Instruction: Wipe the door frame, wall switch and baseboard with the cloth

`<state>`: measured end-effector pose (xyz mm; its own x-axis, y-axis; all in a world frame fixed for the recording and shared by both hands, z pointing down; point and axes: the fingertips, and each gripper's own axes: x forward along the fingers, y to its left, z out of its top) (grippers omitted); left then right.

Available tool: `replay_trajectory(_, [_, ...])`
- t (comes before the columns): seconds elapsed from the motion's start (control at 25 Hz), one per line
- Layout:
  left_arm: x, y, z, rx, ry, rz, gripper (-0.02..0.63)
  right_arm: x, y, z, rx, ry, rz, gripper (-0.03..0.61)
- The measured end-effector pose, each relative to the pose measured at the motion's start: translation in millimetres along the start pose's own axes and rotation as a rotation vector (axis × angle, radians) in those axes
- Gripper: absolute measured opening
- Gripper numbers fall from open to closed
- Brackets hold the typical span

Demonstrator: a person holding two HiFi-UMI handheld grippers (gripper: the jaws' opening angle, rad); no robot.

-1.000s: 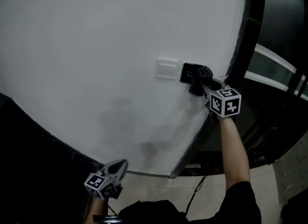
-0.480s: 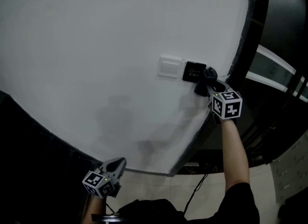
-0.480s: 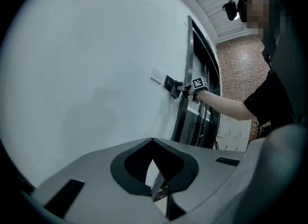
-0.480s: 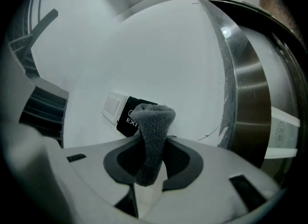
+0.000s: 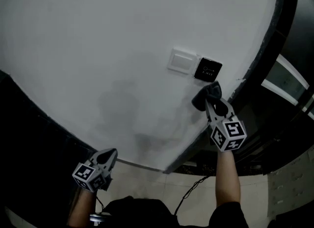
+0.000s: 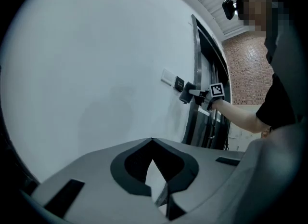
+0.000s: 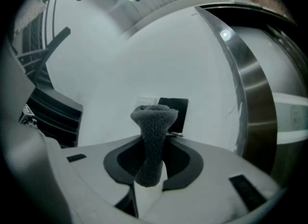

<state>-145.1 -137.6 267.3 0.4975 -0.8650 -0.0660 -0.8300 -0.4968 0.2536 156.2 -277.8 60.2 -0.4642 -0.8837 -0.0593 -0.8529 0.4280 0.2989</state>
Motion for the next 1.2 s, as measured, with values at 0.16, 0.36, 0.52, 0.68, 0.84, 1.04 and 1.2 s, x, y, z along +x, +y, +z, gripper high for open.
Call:
replay_trajectory(0.16, [10.7,-3.5,1.7,0.053,-0.013,0.034,-0.009,-6.3,28.7,-52.3,0.040,-0.003,0.103,0.092])
replay_trajectory(0.36, [12.9,-6.8,8.4,0.097,-0.028,0.083,-0.009,-15.0,59.1,-118.5,0.079,-0.024,0.206,0.092])
replay_trajectory(0.52, [7.7,1.3,5.5,0.100,-0.073,0.131,-0.009,-22.2,87.1,-156.2,0.106,-0.031,0.277,0.092])
replay_trajectory(0.68, [-11.2,19.5,-7.0,0.084,-0.065,0.129,-0.009,-37.0,127.7,-170.3,0.078,-0.034,0.317,0.092])
replay_trajectory(0.84, [-43.4,52.7,-4.6,0.065,-0.049,0.139,-0.009,-40.8,172.4,-168.8,0.106,-0.053,0.319,0.092])
replay_trajectory(1.04, [-90.0,100.5,-5.5,0.059,-0.022,0.133,-0.009,-27.0,249.1,-176.3,0.074,-0.008,0.348,0.092])
replay_trajectory(1.2, [-118.8,132.1,-8.4,0.047,0.001,0.106,-0.009,-16.5,302.3,-196.7,0.063,0.040,0.352,0.092])
